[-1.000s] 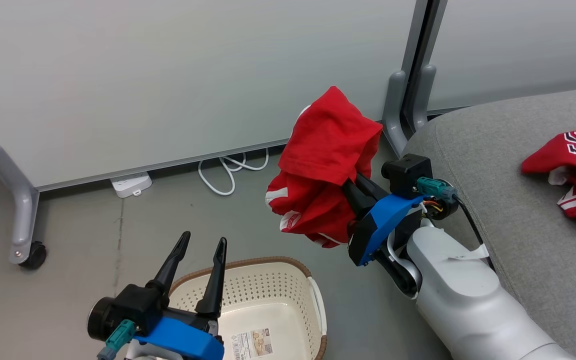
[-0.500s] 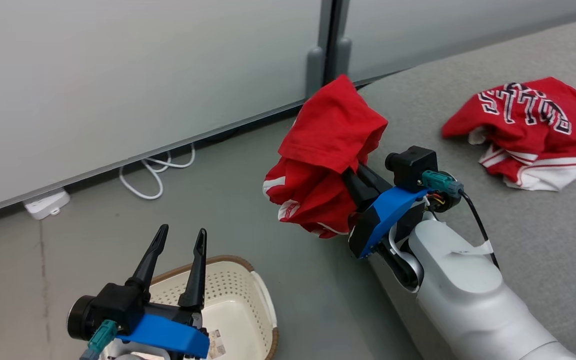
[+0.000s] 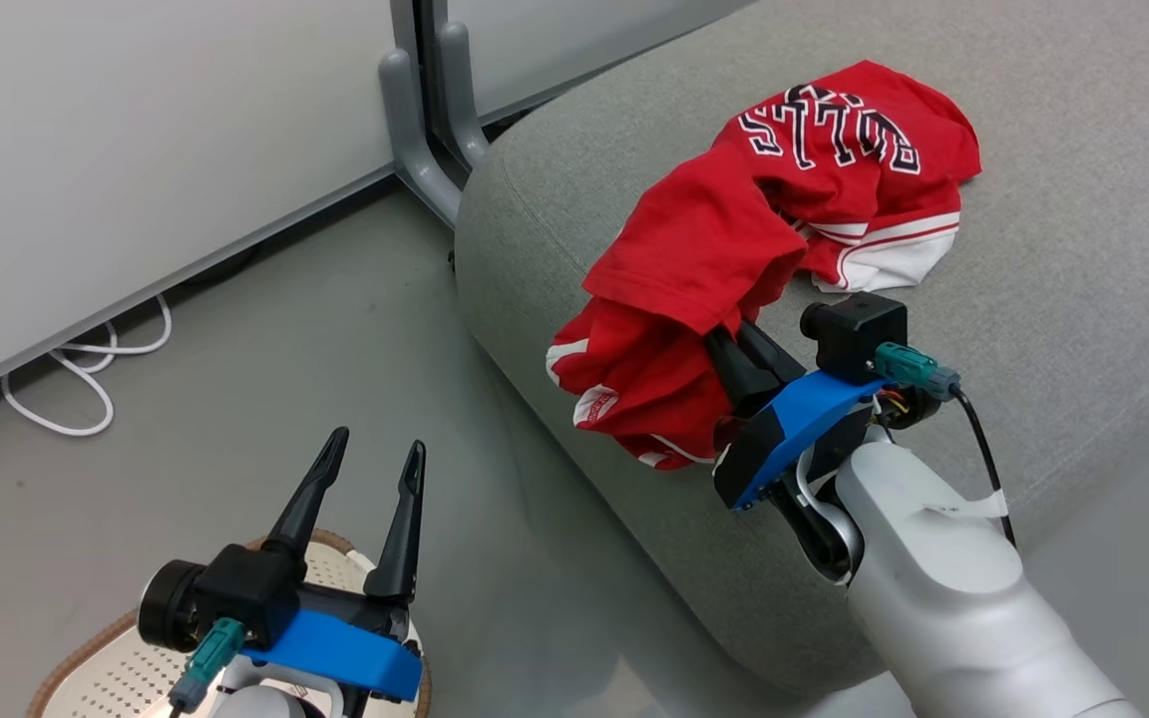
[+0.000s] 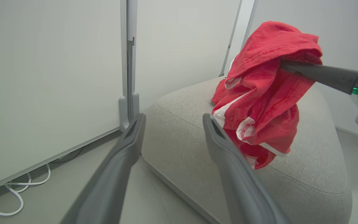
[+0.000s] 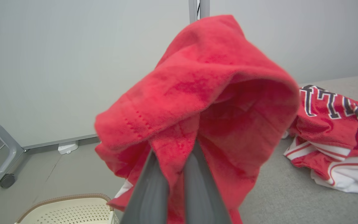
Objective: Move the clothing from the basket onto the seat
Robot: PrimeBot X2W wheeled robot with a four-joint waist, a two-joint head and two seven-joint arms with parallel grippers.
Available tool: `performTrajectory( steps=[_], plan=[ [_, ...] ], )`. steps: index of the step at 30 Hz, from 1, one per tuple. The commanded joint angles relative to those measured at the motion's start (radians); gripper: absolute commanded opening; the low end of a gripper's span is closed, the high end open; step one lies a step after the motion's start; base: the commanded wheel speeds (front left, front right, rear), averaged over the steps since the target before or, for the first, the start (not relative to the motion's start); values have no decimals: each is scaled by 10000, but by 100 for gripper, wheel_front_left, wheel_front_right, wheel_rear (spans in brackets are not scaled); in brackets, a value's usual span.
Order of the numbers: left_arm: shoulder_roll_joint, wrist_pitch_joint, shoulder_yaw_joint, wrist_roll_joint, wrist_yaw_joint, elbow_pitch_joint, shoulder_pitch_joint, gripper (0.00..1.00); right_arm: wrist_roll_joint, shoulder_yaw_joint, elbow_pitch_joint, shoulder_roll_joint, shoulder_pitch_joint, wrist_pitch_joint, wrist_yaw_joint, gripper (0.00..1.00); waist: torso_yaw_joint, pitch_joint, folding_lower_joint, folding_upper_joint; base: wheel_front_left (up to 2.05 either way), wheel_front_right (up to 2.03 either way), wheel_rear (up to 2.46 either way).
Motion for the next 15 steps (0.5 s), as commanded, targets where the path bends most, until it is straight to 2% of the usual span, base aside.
performTrajectory(
  steps=[1,10,15],
  plan=[
    [142,-25,-85,-43,-73,45,-216,100,-106,-113,-85,42,96,-52,5,0,-198,250,1,-1,0,0,0],
    [301,-26,-333,-134,-73,128,-542,100,-77,-644,-239,42,408,-52,5,0,-227,493,1,-1,0,0,0],
    [459,-26,-166,-31,-74,-51,-559,100,615,-913,-57,7,-867,344,5,0,-265,1026,1,-1,0,0,0]
  ],
)
